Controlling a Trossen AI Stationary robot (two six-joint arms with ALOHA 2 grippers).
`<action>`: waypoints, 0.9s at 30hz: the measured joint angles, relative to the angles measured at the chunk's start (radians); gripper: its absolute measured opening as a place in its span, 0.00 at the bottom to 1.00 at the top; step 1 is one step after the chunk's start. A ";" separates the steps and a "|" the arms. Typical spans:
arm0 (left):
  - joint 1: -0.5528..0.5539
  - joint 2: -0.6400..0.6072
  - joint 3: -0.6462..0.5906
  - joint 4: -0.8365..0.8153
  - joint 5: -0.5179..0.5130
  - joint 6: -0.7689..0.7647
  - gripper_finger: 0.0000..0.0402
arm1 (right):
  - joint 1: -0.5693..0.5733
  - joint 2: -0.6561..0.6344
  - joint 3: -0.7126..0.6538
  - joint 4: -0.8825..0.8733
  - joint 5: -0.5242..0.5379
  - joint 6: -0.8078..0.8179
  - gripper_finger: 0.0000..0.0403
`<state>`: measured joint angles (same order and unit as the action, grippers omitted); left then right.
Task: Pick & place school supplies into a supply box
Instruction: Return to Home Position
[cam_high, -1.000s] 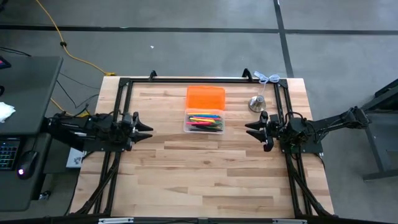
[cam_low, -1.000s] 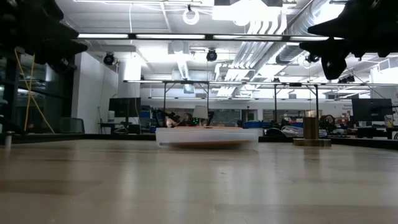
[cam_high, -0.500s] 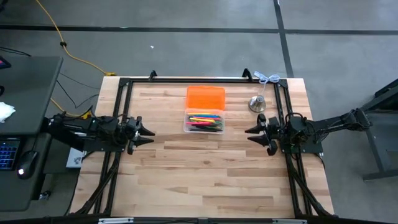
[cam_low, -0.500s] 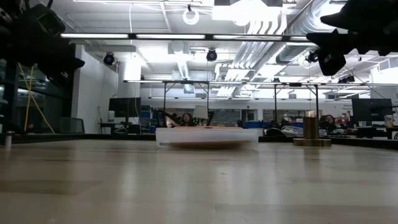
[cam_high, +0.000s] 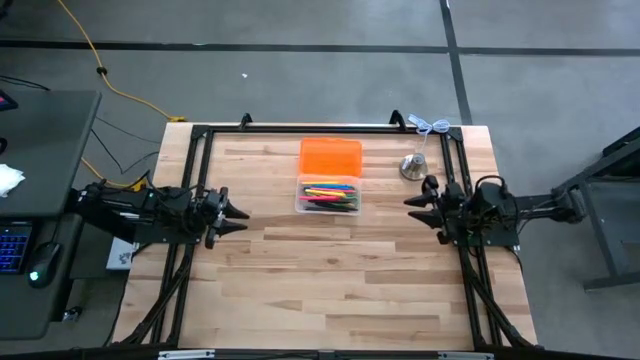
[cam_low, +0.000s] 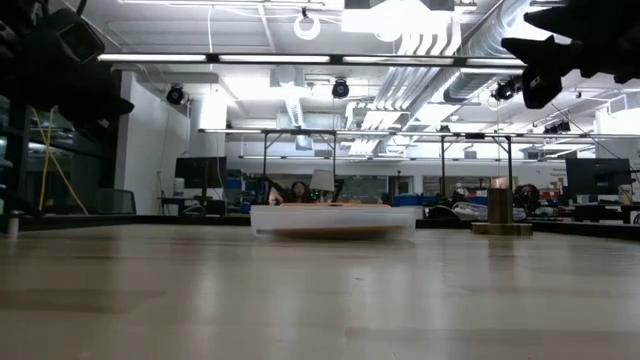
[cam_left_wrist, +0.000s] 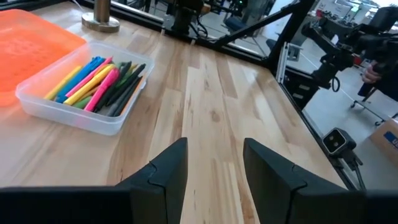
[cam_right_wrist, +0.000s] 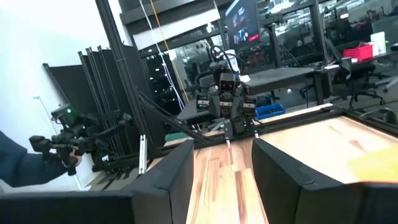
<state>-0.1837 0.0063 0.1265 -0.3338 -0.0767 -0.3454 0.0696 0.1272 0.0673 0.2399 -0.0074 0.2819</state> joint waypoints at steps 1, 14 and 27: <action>0.000 0.000 0.000 0.000 -0.001 0.000 0.45 | 0.000 -0.020 0.000 -0.023 0.000 0.004 0.35; 0.000 0.000 0.000 0.046 -0.038 0.008 0.45 | 0.000 -0.101 0.000 -0.181 0.004 0.037 0.35; 0.000 0.000 0.000 0.039 -0.048 0.008 0.45 | 0.001 -0.101 0.000 -0.184 0.004 0.077 0.35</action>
<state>-0.1837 0.0063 0.1268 -0.2947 -0.1251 -0.3376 0.0704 0.0265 0.0673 0.0558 -0.0036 0.3592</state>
